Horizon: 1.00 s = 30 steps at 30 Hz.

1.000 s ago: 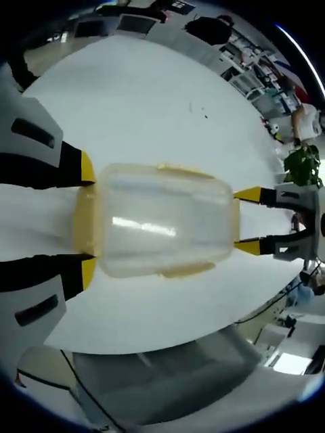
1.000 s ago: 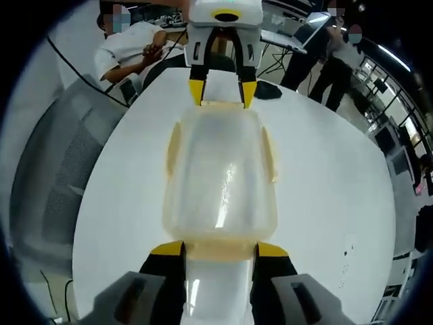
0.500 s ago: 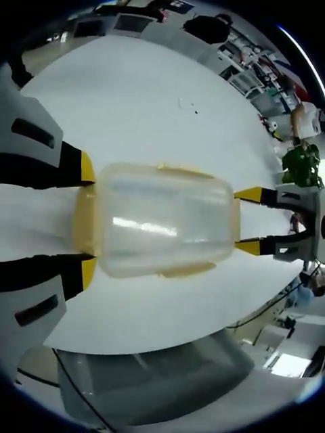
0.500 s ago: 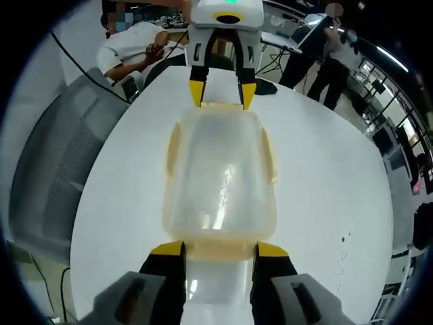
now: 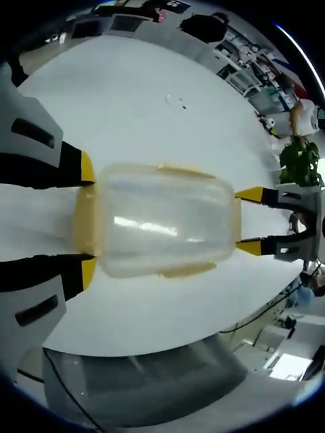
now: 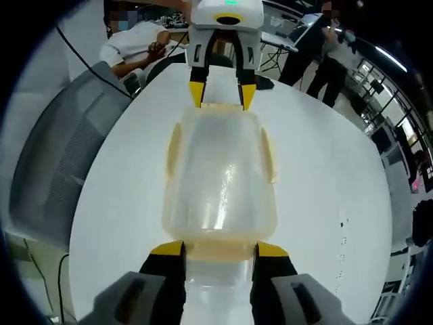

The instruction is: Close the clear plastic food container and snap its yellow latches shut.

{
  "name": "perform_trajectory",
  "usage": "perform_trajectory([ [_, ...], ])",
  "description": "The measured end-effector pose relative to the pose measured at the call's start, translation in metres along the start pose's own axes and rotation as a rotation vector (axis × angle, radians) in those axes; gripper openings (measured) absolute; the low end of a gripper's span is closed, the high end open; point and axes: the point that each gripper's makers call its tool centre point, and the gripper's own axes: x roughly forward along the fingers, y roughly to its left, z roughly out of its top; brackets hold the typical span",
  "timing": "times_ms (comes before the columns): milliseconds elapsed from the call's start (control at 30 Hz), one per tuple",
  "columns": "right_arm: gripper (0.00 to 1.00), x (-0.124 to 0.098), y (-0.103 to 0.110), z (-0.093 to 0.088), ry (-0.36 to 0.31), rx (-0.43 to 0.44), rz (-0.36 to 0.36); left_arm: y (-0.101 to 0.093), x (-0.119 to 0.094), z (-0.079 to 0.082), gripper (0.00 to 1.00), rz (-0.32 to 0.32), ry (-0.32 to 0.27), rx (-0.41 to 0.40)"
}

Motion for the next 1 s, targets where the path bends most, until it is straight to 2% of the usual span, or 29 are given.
perform_trajectory([
  [567,0.34,-0.013,0.004,-0.033,-0.009,0.017,0.001,0.0,0.016,0.031,0.34,-0.005,-0.005,0.01],
  [1000,0.35,-0.022,0.003,-0.052,-0.018,0.014,-0.001,0.001,0.025,0.049,0.34,-0.008,-0.009,-0.001],
])
